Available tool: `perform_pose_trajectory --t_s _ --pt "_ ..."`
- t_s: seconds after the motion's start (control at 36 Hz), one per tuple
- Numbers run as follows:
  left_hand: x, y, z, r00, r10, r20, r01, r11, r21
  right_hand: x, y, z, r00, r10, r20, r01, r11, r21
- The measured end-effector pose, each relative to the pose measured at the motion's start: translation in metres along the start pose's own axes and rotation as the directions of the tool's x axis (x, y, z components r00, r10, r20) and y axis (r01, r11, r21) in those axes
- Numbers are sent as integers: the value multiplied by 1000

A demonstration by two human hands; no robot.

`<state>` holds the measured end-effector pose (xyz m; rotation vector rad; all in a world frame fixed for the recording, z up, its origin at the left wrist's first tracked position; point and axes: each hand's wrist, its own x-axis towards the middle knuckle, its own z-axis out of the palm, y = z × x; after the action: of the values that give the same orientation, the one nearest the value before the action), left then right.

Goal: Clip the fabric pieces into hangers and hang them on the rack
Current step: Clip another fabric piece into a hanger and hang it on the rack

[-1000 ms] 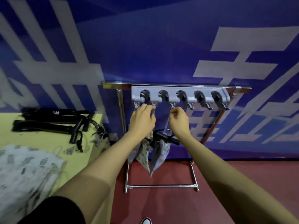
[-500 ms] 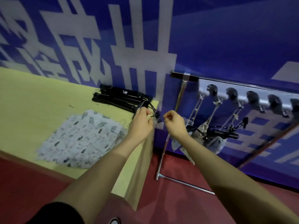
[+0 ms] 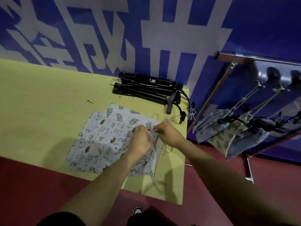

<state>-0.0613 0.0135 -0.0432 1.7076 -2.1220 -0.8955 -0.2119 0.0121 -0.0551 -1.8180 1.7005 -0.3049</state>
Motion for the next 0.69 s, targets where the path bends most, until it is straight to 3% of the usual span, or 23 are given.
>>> perform_pose_trajectory --t_s 0.17,0.25,0.36,0.53,0.58,0.69 --pt "9 -20 8 975 -71 212 48 993 110 9 0 26 999 -36 -10 33 978 -207" --pt "10 -26 12 961 -89 262 34 977 210 14 1 29 998 -11 -61 -2 977 -214" --pt "16 -24 7 974 -67 214 20 977 212 22 -2 28 994 -23 -111 1 981 -196" --pt "28 -22 -19 997 71 -27 -67 989 132 38 -15 18 982 -57 -180 55 998 -13" --pt "34 -22 -32 990 126 -57 -121 990 78 48 -21 13 972 -53 -228 66 997 50" --pt "44 -34 -54 978 203 -39 -194 967 164 70 -38 3 964 -69 -256 96 991 94"
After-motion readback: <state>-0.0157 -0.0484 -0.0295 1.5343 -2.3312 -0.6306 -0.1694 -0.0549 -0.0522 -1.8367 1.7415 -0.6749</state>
